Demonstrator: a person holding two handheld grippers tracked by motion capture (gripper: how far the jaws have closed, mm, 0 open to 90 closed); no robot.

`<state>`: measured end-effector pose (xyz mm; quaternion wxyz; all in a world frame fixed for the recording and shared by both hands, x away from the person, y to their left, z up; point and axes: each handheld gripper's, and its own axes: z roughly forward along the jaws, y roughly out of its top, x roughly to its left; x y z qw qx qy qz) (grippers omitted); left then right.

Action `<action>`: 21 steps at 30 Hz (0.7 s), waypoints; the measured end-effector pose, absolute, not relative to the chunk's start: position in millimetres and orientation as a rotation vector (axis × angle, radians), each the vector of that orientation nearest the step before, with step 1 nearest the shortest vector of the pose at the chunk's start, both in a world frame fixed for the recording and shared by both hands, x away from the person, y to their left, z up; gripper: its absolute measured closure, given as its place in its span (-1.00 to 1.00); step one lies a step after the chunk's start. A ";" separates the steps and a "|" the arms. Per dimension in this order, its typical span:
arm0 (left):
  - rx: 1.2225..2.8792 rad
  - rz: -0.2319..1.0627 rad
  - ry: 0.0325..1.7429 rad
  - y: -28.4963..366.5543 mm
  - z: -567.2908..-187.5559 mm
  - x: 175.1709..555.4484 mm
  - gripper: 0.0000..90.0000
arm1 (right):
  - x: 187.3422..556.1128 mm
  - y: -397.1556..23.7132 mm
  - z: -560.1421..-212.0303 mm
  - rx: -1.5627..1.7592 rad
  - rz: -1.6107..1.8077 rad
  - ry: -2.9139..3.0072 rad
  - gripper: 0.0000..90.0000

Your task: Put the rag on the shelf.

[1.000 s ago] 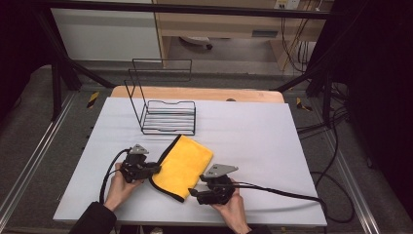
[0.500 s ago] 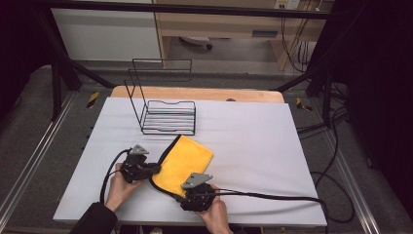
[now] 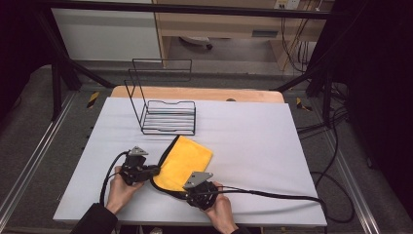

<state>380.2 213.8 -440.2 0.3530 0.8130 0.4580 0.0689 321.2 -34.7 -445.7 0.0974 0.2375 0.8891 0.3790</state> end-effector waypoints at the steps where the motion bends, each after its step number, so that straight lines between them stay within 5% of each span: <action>1: 2.101 0.173 1.190 212.5 -439.9 377.0 0.71 | 321.2 -37.7 -444.2 0.698 1.120 2.642 0.77; 12: 2.068 0.189 1.263 186.5 -438.3 333.4 0.68 | 319.0 -79.1 -436.3 0.657 1.128 2.702 0.76; 17: 2.074 0.225 1.238 187.2 -440.4 332.1 0.60 | 320.8 -91.3 -435.0 0.744 1.221 2.685 0.29; 21: 2.080 0.219 1.218 194.2 -438.5 337.0 0.41 | 323.1 -102.5 -426.4 0.859 1.294 2.582 0.18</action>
